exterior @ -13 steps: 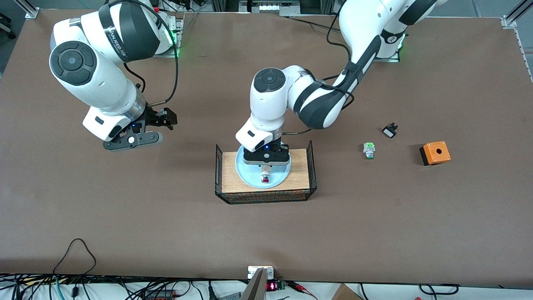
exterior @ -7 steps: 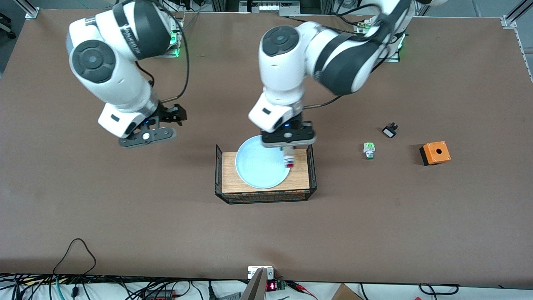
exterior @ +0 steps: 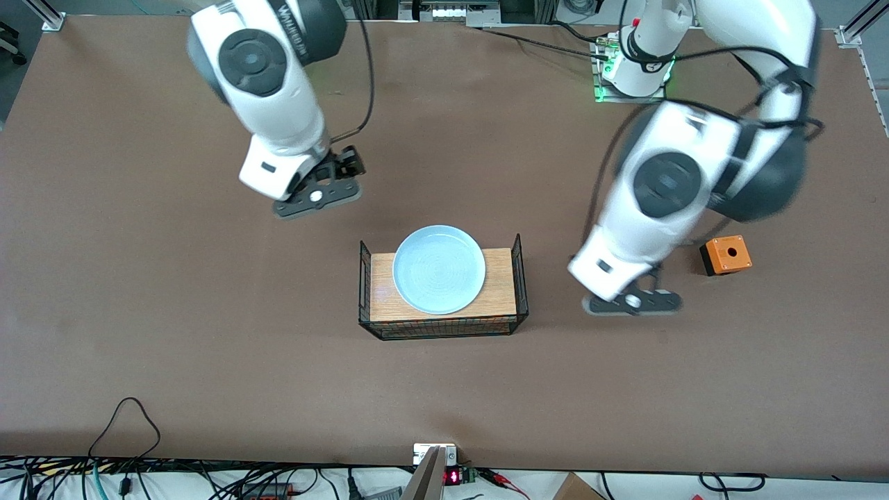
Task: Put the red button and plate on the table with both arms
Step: 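Lift the button with the left gripper while the right gripper nears the plate, then lower the button with the left gripper while the right gripper grips the plate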
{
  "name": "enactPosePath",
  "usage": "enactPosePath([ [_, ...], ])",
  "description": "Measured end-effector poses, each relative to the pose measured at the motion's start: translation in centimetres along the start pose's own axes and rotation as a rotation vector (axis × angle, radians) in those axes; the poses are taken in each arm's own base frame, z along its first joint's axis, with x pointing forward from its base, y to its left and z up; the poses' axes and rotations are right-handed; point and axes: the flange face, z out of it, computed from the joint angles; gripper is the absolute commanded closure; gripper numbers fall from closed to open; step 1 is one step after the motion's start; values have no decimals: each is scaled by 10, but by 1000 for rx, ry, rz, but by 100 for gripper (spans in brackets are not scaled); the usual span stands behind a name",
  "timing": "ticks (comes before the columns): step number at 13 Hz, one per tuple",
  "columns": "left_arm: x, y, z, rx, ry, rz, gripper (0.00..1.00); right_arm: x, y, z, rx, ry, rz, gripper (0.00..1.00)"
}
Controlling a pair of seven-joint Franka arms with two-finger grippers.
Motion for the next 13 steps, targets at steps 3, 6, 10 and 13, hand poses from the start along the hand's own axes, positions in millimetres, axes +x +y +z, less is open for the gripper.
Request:
enactPosePath([
  [3, 15, -60, 59, -18, -56, 51, 87, -8, -68, 7, -89, 51, -136, 0],
  [6, 18, -112, 143, -78, -30, 125, 85, -22, -151, 19, -126, 140, -290, 0],
  [10, -9, -174, 241, -163, 12, 183, 83, -28, -221, 70, -265, 215, -489, 0],
  [13, -29, -181, 281, -188, 58, 207, 24, -6, -223, 110, -281, 244, -633, 0],
])
